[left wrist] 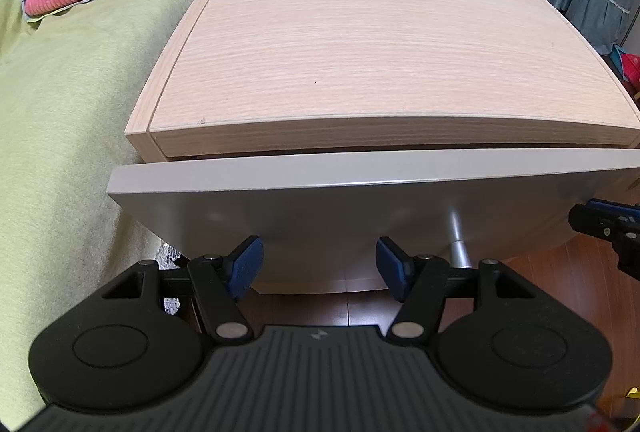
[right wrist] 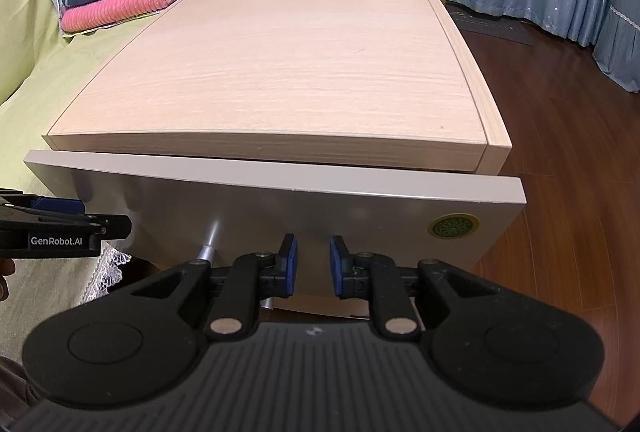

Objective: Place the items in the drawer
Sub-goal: 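Push the drawer front with the right gripper to slide it shut, then pull the right gripper back away from the closed drawer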

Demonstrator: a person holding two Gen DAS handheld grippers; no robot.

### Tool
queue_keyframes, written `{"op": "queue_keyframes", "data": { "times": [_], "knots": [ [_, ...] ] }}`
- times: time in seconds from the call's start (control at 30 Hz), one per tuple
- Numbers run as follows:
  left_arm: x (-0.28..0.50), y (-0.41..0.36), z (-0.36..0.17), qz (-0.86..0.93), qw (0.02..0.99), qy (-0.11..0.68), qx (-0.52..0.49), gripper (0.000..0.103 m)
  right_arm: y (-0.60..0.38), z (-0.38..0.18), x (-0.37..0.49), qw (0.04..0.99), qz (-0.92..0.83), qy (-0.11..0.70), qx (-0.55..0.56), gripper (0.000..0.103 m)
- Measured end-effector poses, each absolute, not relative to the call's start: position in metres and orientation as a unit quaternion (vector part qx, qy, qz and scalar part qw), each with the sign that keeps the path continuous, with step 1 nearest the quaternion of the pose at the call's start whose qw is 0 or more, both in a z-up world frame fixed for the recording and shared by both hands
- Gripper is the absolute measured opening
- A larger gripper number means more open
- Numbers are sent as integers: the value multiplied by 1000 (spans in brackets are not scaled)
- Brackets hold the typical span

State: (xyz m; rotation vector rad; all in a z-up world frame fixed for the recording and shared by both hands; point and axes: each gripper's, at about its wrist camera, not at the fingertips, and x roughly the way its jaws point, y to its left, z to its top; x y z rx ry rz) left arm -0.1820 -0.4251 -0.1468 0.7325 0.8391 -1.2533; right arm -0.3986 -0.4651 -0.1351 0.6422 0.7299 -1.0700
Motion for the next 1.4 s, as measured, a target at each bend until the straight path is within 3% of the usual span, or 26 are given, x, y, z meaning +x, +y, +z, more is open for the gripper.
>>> {"op": "queue_keyframes", "data": {
  "times": [1.4],
  "knots": [
    [-173, -435, -146, -559, 668, 371, 322, 64, -475, -135, -397, 746, -494, 330, 302, 15]
  ]
}}
